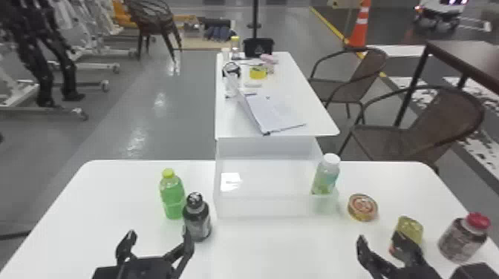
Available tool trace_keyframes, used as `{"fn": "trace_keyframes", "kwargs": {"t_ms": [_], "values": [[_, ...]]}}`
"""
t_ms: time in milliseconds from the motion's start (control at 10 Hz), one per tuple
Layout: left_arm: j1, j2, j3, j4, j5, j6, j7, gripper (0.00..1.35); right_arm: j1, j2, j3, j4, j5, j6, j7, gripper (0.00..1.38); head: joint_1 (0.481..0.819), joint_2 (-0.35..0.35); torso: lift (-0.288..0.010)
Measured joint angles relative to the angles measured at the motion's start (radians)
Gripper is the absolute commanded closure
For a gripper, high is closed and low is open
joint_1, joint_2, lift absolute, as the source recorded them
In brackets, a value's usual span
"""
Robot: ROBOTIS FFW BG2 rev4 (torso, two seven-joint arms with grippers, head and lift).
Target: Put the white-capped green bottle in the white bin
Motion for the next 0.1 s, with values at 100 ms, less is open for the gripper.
{"fn": "trace_keyframes", "kwargs": {"t_ms": [100], "values": [[0.029,-0.01,0.014,-0.003,-0.019,-0.012,0.0,0.13,0.005,-0.001,-0.004,-0.006,0.033,0.001,0.011,0.46,0.549,0.0,-0.1]]}}
